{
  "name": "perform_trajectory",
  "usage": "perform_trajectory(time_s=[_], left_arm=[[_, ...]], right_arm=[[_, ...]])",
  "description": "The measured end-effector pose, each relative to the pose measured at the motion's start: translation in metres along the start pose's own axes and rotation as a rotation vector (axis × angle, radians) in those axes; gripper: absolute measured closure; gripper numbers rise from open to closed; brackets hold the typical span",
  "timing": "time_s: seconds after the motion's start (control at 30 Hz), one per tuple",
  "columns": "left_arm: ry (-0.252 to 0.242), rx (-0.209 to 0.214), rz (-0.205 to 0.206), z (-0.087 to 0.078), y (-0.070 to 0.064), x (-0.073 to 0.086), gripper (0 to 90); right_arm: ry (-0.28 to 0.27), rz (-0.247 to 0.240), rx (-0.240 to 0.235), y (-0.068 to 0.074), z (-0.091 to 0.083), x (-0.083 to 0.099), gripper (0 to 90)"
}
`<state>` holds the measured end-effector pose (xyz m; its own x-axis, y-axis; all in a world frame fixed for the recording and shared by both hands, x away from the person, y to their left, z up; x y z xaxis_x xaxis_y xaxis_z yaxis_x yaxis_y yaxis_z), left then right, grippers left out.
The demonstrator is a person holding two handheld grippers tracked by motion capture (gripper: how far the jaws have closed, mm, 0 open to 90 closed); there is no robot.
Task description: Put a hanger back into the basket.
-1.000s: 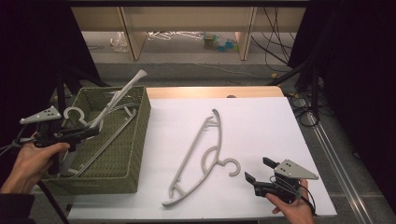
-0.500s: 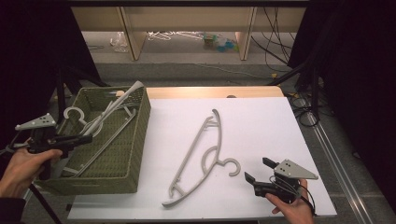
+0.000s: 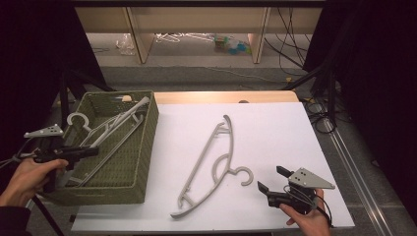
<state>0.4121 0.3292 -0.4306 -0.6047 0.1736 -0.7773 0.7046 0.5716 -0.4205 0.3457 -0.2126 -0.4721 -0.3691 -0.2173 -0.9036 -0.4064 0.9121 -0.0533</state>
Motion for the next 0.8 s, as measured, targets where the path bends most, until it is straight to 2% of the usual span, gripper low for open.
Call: perform_trajectory(time_s=[0.2,0.23,0.43,0.5,0.57,0.63,0.7,0.73,0.8], left_arm=[[0.019,0.000,-0.021,0.006,0.005,0.002,81.1],[0.012,-0.011,-0.025,0.007,0.006,0.002,81.2],[0.074,-0.057,-0.060,0.012,0.015,0.004,81.0],[0.074,-0.065,-0.073,0.014,0.017,0.004,80.8],[0.108,-0.112,-0.086,0.011,0.023,0.007,79.7],[0.109,-0.126,-0.099,0.010,0.025,0.007,78.4],[0.136,-0.172,-0.107,0.006,0.030,0.009,77.2],[0.137,-0.193,-0.124,0.005,0.033,0.010,76.7],[0.138,-0.208,-0.134,0.003,0.035,0.010,75.8]], right_arm=[[0.000,-0.001,-0.001,0.000,0.000,0.000,16.7],[-0.001,-0.001,-0.001,0.000,0.000,0.000,16.8],[-0.010,-0.005,0.003,0.000,0.001,0.000,16.7],[0.005,-0.002,0.004,0.000,0.000,0.000,16.8],[-0.001,-0.001,-0.002,0.000,0.000,0.000,16.7],[0.000,-0.001,-0.003,0.000,0.000,0.000,16.7],[0.005,-0.002,0.003,0.000,0.000,0.000,16.7],[0.001,-0.001,-0.003,0.000,0.000,0.000,16.8],[0.000,-0.001,0.000,0.000,0.000,0.000,16.7]])
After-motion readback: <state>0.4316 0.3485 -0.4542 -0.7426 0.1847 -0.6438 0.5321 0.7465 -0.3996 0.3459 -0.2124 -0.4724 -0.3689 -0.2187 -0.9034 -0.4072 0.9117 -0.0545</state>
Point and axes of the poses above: each handheld gripper's, and its own axes: z roughly forward along the jaws, x roughly out of its underside, y roughly to its left, the point moved 8 cm from there along z, roughly forward along the jaws, and after that the axes turned 15 degrees about x, right-handed, at the moved point
